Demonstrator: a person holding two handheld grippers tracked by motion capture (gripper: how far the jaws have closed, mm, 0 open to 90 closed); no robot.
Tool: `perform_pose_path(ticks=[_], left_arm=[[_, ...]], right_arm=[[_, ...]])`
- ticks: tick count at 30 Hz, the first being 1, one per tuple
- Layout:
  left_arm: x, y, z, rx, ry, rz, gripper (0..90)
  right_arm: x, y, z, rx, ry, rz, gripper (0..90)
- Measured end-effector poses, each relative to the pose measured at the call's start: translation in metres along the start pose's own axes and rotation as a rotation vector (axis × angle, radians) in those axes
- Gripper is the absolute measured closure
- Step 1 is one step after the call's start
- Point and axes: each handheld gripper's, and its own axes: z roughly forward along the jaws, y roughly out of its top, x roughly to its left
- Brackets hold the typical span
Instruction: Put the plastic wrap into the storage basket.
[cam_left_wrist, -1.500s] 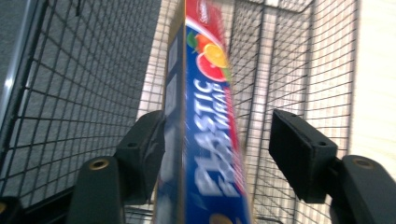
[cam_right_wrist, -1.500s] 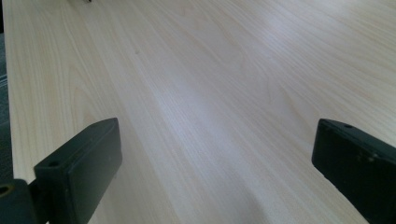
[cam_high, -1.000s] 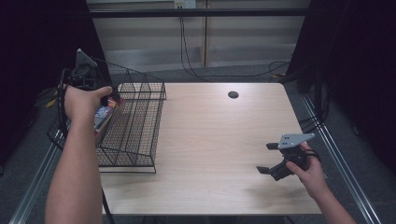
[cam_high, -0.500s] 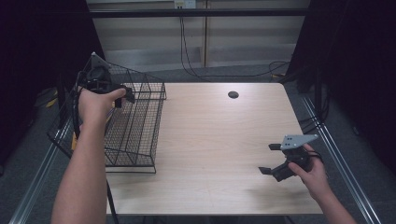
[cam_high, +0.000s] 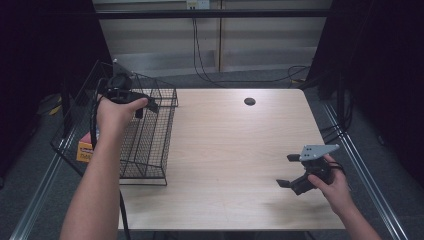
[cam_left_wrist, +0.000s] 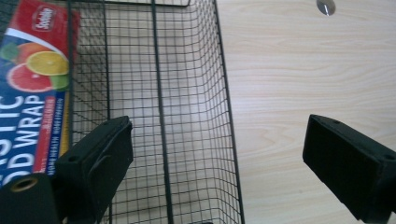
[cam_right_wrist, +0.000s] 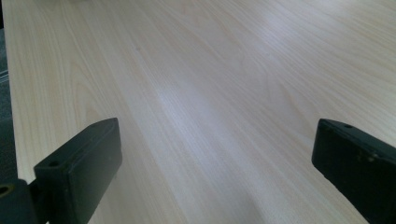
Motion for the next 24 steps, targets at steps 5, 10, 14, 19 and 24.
perform_pose_path(ticks=[5, 10, 14, 19, 24], left_arm=[[-0.006, -0.001, 0.003, -0.005, -0.017, 0.025, 8.6], [-0.013, -0.004, 0.008, 0.003, -0.043, 0.052, 8.5], [-0.018, -0.007, 0.012, 0.006, -0.057, 0.07, 8.1], [-0.022, -0.009, 0.018, 0.014, -0.071, 0.085, 7.9], [-0.028, -0.011, 0.023, 0.02, -0.083, 0.106, 7.8]], right_arm=[[0.0, 0.0, 0.0, 0.0, -0.001, -0.001, 1.7], [0.001, 0.0, 0.0, 0.0, -0.005, -0.003, 1.7], [0.001, 0.0, 0.0, 0.001, -0.004, -0.002, 1.7], [0.001, 0.0, 0.0, 0.002, 0.0, -0.004, 1.7], [0.002, 0.0, 0.001, 0.004, -0.001, -0.007, 1.7]])
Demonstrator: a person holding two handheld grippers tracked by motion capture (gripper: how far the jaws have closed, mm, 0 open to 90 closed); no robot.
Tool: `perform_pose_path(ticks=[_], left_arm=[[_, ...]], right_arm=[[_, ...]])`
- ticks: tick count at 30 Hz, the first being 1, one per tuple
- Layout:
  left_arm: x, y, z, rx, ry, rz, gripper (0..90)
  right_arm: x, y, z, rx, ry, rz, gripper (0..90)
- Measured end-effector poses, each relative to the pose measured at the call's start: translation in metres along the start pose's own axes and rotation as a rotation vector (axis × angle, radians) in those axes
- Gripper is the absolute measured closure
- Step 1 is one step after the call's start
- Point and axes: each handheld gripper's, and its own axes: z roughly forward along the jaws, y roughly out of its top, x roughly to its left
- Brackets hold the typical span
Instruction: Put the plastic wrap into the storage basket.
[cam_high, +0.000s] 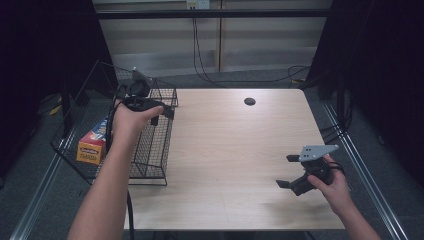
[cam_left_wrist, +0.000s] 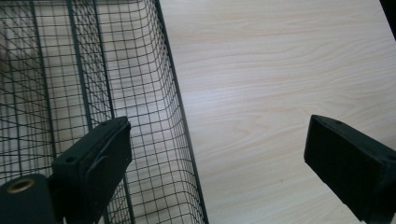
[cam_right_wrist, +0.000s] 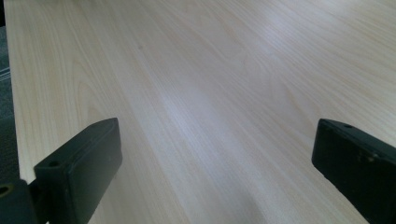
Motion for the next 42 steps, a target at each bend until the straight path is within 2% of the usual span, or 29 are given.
perform_pose_path(ticks=[20, 21, 22, 28, 33, 37, 40, 42], left_arm=[[-0.019, -0.008, 0.021, 0.016, -0.043, 0.048, 7.7], [-0.02, -0.008, 0.021, 0.025, -0.041, 0.066, 7.7], [-0.022, -0.008, 0.023, 0.018, -0.045, 0.059, 7.7], [-0.028, -0.009, 0.028, 0.021, -0.056, 0.075, 7.7], [-0.034, -0.01, 0.034, 0.034, -0.077, 0.099, 7.7], [-0.039, -0.011, 0.038, 0.022, -0.091, 0.098, 7.7], [-0.042, -0.011, 0.04, 0.038, -0.1, 0.12, 7.7], [-0.045, -0.012, 0.043, 0.03, -0.106, 0.113, 7.7]], right_arm=[[0.001, 0.0, 0.0, 0.006, 0.001, 0.003, 1.7], [0.001, 0.0, 0.0, 0.006, 0.003, 0.003, 1.7], [0.001, 0.0, 0.0, 0.005, 0.002, 0.002, 1.7], [0.001, 0.0, 0.0, 0.006, 0.006, 0.004, 1.7], [0.001, 0.0, 0.0, 0.006, 0.004, 0.001, 1.7], [0.001, 0.0, 0.001, 0.007, 0.004, -0.002, 1.7], [0.001, 0.0, 0.001, 0.006, 0.004, -0.001, 1.7], [0.001, 0.0, 0.0, 0.007, 0.005, -0.001, 1.7]])
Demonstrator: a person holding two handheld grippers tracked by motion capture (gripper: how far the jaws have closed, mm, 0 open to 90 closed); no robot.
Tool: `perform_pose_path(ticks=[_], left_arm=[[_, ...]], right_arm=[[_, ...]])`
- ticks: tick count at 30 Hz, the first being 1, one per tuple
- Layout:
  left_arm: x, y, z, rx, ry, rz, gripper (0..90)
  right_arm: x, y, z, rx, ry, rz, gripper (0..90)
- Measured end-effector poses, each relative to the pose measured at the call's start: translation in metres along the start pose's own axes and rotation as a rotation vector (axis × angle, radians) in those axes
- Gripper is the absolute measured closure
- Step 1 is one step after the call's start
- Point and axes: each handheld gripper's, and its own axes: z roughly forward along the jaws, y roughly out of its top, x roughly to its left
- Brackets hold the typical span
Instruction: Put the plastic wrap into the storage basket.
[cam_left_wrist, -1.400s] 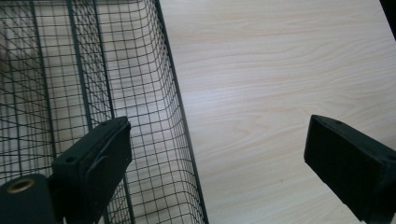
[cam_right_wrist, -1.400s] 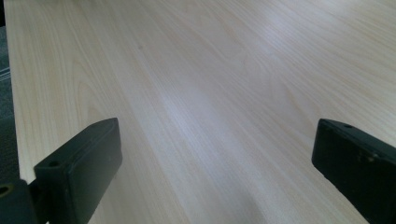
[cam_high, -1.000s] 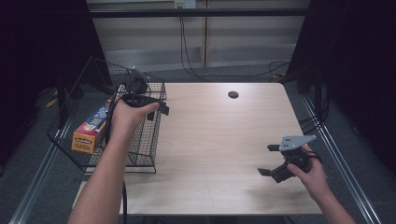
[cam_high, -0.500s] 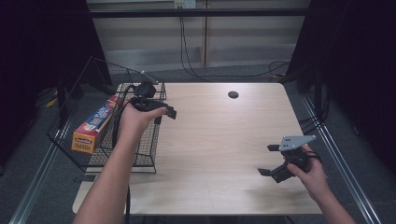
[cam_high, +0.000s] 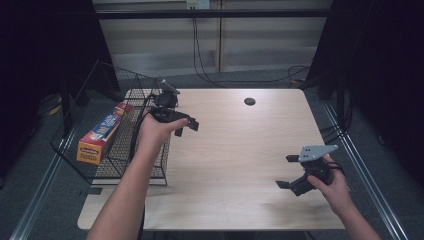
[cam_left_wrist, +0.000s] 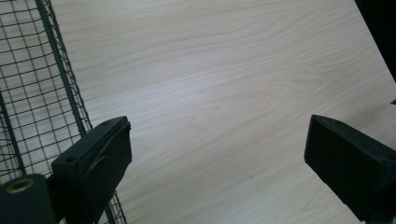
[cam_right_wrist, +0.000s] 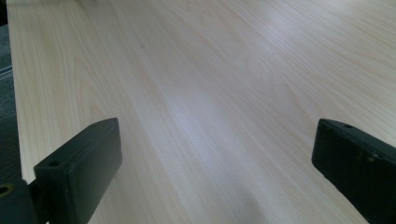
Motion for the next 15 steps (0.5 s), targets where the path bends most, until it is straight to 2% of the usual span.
perform_pose_path(ticks=[3, 4, 6, 7, 12, 13, 15], left_arm=[[-0.002, -0.001, 0.003, 0.006, -0.008, 0.012, 7.7], [-0.003, -0.001, 0.005, 0.003, -0.009, 0.002, 7.6], [-0.004, -0.001, 0.007, 0.009, -0.012, 0.016, 7.6], [-0.005, -0.002, 0.008, 0.006, -0.017, 0.006, 7.6], [-0.009, -0.002, 0.013, 0.018, -0.022, 0.038, 7.6], [-0.011, -0.003, 0.014, 0.011, -0.026, 0.025, 7.6], [-0.013, -0.003, 0.017, 0.017, -0.034, 0.041, 7.6]], right_arm=[[0.0, 0.0, 0.0, 0.0, 0.0, -0.001, 1.7], [0.0, 0.0, 0.0, 0.0, 0.001, -0.003, 1.7], [0.0, 0.0, 0.001, 0.004, 0.003, -0.002, 1.7], [0.0, 0.0, 0.001, 0.005, 0.007, -0.004, 1.7], [0.001, 0.0, 0.001, 0.002, 0.001, -0.003, 1.7], [0.001, 0.0, 0.001, 0.002, 0.0, -0.003, 1.7], [0.001, 0.0, 0.001, 0.004, 0.002, -0.003, 1.7]])
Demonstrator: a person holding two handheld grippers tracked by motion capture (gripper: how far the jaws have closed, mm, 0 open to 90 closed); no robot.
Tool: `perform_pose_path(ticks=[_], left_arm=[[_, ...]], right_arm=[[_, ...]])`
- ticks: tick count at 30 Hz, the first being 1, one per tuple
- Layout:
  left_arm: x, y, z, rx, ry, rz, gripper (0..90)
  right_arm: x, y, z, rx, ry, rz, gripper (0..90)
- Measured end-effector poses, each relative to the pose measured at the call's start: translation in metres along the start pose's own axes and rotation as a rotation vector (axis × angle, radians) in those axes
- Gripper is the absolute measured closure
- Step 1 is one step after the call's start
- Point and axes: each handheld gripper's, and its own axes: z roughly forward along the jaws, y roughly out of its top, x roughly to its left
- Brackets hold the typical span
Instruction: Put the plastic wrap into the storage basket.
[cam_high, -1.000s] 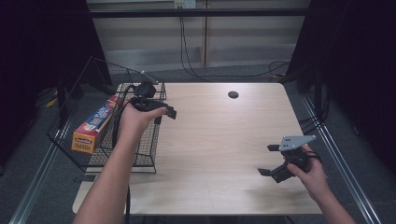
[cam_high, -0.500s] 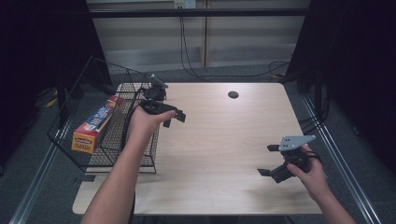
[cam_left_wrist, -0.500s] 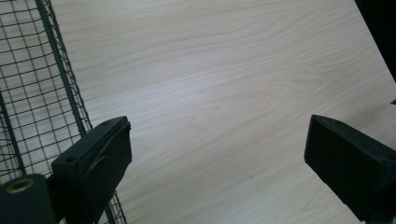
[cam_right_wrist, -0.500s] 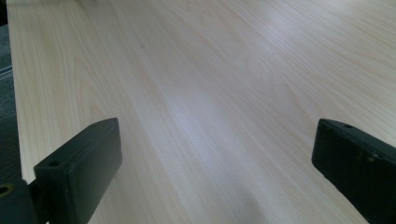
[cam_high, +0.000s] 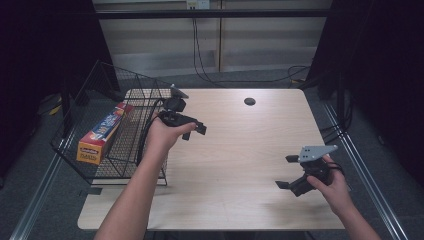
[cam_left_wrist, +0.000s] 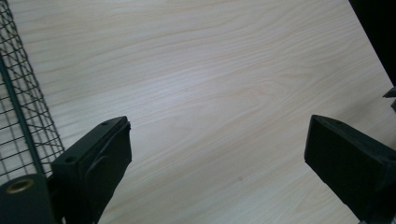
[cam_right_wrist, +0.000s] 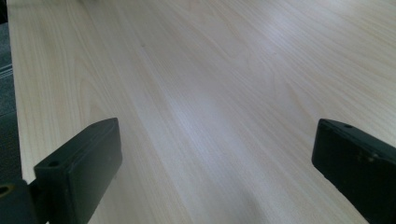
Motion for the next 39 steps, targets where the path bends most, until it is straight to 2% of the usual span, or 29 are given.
perform_pose_path(ticks=[21, 30, 39], left_arm=[[-0.021, -0.008, 0.025, 0.01, -0.047, 0.06, 7.4], [-0.03, -0.018, 0.041, 0.017, -0.063, 0.083, 7.2], [-0.031, -0.027, 0.054, 0.021, -0.079, 0.103, 6.9]], right_arm=[[0.001, 0.0, 0.001, 0.004, 0.0, -0.006, 1.7], [0.0, -0.001, 0.001, 0.009, 0.001, -0.006, 1.7], [-0.002, -0.003, 0.001, 0.007, 0.007, 0.008, 1.7]])
